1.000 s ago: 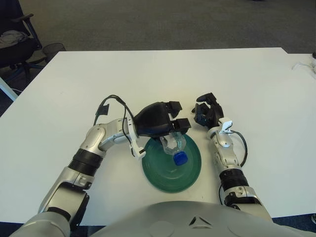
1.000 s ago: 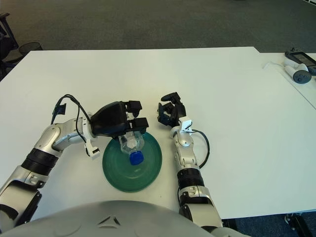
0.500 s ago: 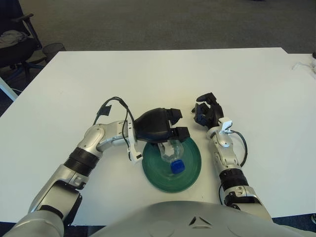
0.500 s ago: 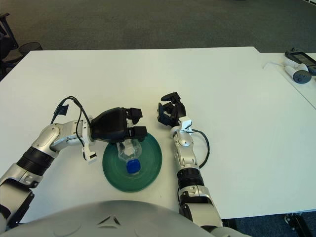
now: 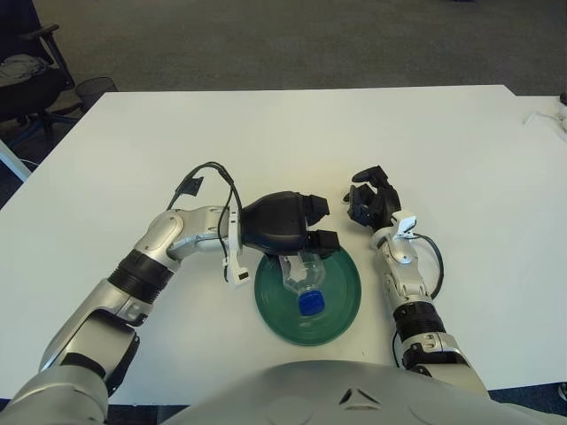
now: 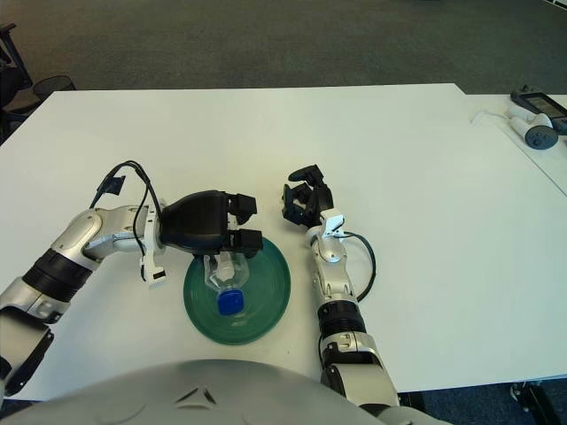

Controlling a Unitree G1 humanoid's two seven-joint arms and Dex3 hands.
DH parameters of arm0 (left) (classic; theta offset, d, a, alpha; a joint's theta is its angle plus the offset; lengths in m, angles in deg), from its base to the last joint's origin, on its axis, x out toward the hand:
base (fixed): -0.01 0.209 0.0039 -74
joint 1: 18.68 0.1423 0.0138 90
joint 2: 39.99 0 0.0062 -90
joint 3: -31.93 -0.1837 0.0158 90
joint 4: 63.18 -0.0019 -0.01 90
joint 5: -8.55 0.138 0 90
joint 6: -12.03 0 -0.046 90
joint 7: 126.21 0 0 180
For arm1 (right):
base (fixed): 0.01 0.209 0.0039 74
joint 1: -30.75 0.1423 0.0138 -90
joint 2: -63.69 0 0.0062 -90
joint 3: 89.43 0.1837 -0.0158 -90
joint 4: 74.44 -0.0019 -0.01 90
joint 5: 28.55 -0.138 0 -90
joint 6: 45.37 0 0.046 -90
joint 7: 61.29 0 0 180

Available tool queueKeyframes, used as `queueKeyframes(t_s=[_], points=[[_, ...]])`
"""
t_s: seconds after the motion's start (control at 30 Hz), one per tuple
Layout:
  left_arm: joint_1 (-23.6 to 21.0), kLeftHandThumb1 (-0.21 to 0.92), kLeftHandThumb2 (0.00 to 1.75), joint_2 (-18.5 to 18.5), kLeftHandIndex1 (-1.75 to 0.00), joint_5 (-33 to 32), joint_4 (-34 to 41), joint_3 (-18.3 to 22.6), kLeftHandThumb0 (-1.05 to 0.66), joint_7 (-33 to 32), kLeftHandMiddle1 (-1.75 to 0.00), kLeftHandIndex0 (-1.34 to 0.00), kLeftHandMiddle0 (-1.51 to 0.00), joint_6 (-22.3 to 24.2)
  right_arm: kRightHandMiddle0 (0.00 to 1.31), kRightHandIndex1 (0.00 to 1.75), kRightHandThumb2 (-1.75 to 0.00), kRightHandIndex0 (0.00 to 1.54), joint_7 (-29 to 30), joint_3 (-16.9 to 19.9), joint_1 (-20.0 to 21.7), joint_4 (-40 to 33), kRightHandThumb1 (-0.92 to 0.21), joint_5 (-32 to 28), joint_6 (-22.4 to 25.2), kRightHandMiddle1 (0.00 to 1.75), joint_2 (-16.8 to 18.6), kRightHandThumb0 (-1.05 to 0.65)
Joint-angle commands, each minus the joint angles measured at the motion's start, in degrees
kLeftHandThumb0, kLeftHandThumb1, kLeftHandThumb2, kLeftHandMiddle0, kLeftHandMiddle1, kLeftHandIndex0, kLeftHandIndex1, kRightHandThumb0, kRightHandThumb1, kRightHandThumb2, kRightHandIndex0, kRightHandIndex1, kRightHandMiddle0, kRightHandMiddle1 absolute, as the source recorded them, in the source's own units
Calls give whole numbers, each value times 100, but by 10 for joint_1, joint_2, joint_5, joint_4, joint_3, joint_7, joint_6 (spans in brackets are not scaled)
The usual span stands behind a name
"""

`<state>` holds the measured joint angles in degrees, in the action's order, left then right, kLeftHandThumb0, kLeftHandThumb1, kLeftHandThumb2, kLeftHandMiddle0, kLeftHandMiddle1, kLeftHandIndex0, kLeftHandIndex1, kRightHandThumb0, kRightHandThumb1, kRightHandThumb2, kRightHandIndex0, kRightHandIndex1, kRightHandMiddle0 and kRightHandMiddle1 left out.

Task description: Put the bottle into the plate.

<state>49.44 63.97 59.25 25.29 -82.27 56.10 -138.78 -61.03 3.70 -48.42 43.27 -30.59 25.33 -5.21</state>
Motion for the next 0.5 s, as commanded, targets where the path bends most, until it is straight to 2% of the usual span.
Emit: queueKeyframes(t_s=[0.0, 0.03, 0.07, 0.1, 0.13, 0.17, 0.2, 0.23, 0.27, 0.37, 0.47], points=[[25, 25, 133, 11, -155, 12, 8, 9, -4, -14, -175, -60, -68, 1, 24, 163, -99, 46, 0, 4, -17, 23, -57, -7, 21, 175, -1, -1], [22, 28, 130, 14, -153, 23, -1, 9, -3, -24, -175, -59, -66, -4, 24, 163, -99, 46, 1, 4, -17, 22, -57, -6, 23, 175, -1, -1], [15, 34, 119, 17, -151, 32, -5, 9, -18, -27, -170, -47, -52, -7, 24, 163, -99, 46, 2, 4, -17, 20, -57, -6, 26, 175, 0, -1], [9, 44, 100, 19, -140, 38, -9, 8, -44, -29, -143, -30, -33, -8, 24, 163, -98, 46, 3, 4, -18, 19, -57, -6, 28, 175, 0, -1], [5, 52, 85, 20, -132, 43, -10, 8, -60, -31, -124, -19, -21, -9, 24, 162, -98, 46, 4, 4, -18, 18, -58, -6, 30, 175, 1, -1], [5, 55, 79, 18, -129, 62, -10, 9, -66, -47, -118, -15, -17, -6, 24, 162, -97, 46, 3, 4, -19, 15, -58, -8, 33, 175, 1, -1], [5, 64, 69, 16, -99, 76, -10, 10, -76, -60, -81, -10, -11, -5, 24, 162, -98, 46, 2, 5, -19, 12, -57, -9, 35, 175, 2, -1], [6, 72, 58, 14, -78, 106, -17, 10, -82, -94, -56, -6, -7, 2, 24, 163, -98, 46, 1, 5, -19, 11, -57, -11, 37, 175, 2, -1], [5, 79, 52, 14, -61, 129, -22, 8, -87, -120, -39, -4, -5, 6, 25, 163, -99, 46, 1, 6, -19, 10, -57, -12, 39, 175, 2, -1], [7, 88, 50, 15, -34, 158, -12, 10, -94, -165, -14, -1, -1, 19, 26, 162, -100, 47, 3, 6, -18, 12, -55, -11, 37, 175, 1, -1], [4, 90, 53, 20, -22, 189, -12, 2, -97, -213, -6, 0, -1, 31, 27, 162, -102, 48, 14, 4, -15, 22, -54, -1, 24, 175, 1, -1]])
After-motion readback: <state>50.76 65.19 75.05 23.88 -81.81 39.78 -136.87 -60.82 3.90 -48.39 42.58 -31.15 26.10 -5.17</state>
